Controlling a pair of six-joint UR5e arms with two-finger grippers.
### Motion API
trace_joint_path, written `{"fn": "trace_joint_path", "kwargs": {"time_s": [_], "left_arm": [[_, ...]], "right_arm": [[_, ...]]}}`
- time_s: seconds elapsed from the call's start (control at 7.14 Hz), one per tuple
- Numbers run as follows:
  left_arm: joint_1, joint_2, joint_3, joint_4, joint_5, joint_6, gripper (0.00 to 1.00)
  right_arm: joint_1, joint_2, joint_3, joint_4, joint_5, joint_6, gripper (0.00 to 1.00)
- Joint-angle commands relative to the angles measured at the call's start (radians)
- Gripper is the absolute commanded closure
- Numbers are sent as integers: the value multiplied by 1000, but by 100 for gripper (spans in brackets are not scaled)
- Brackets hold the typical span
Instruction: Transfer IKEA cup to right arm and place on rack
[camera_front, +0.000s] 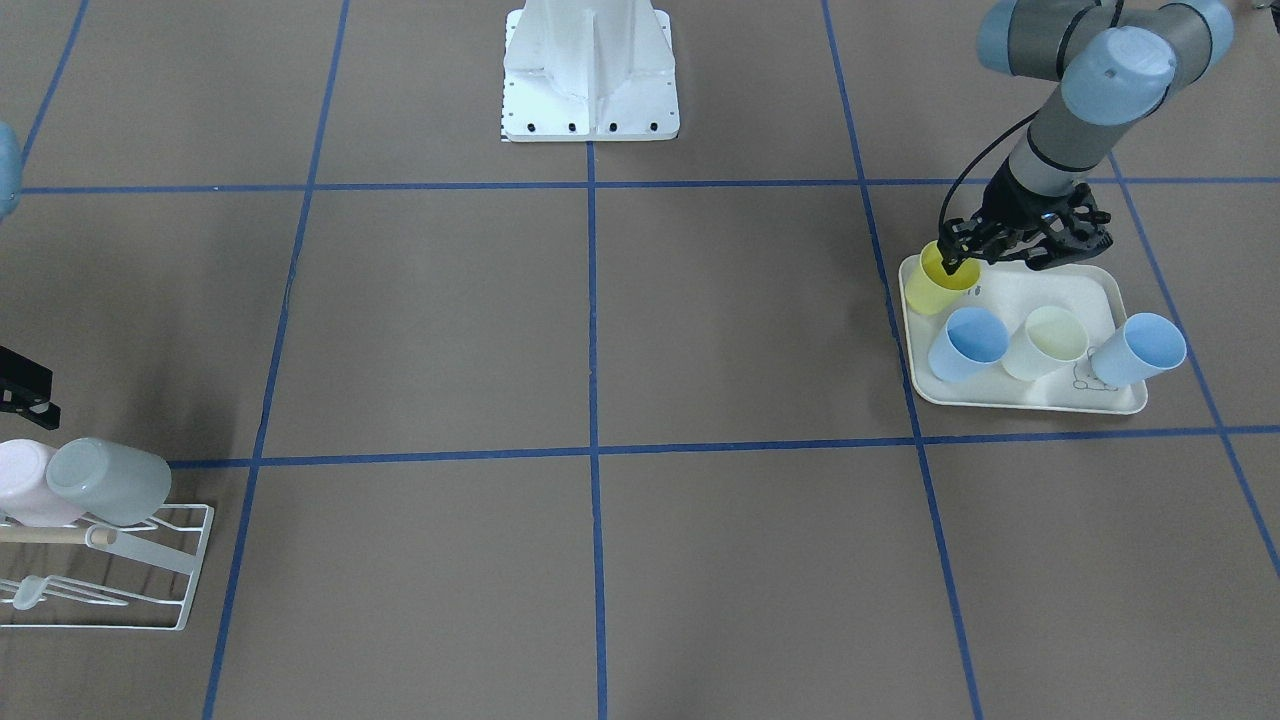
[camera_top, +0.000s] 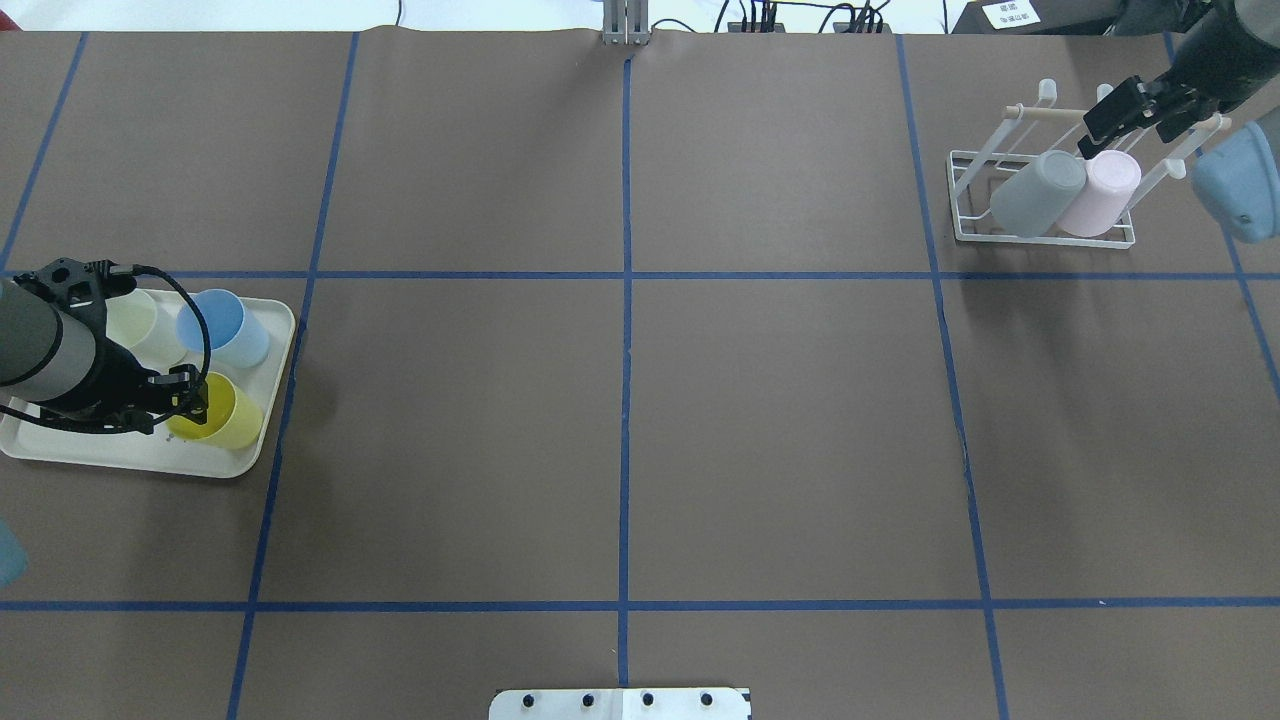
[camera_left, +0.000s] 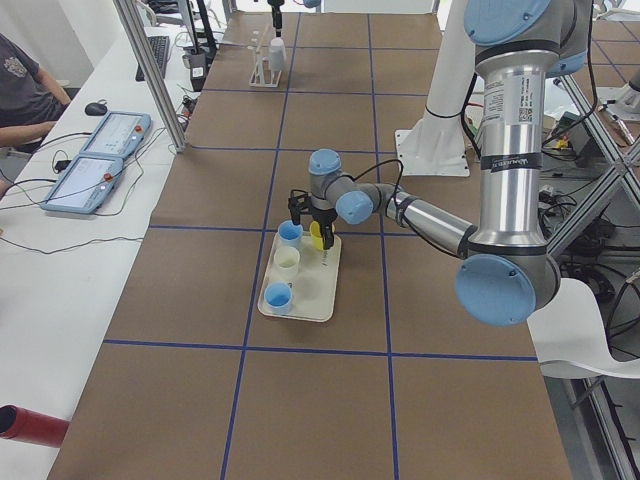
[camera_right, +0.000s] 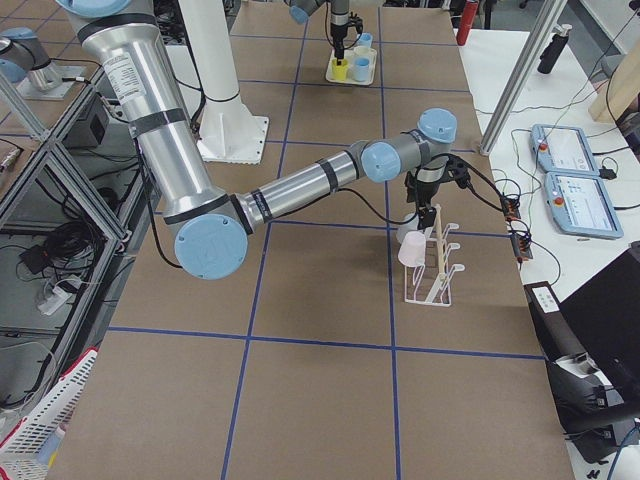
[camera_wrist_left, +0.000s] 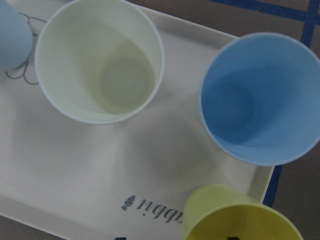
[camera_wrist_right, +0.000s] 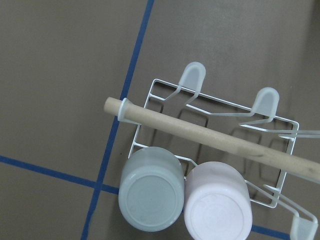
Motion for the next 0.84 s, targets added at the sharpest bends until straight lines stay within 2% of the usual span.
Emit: {"fn": "trace_joint_path", "kwargs": {"time_s": [0.0,0.14,0.28,0.42,0.56,0.7], "left_arm": [[1,-10,-3,5,-64,2,100],[-4,-10,-16,8,-72,5,100],[-19,5,-76,12,-101,10,100],[-96,18,-139,46,-131,10,100],[-118,4,-215,111,-142,10,100],[-113,-43,-246,150,-135,-4,100]], "right_arm": [[-4,0,1,4,0,10,1],[-4,0,1,4,0,10,1],[-4,1,1,4,0,10,1],[-5,2,1,4,0,10,1],[-7,2,2,5,0,17,1],[-14,5,11,10,2,52,1]]}}
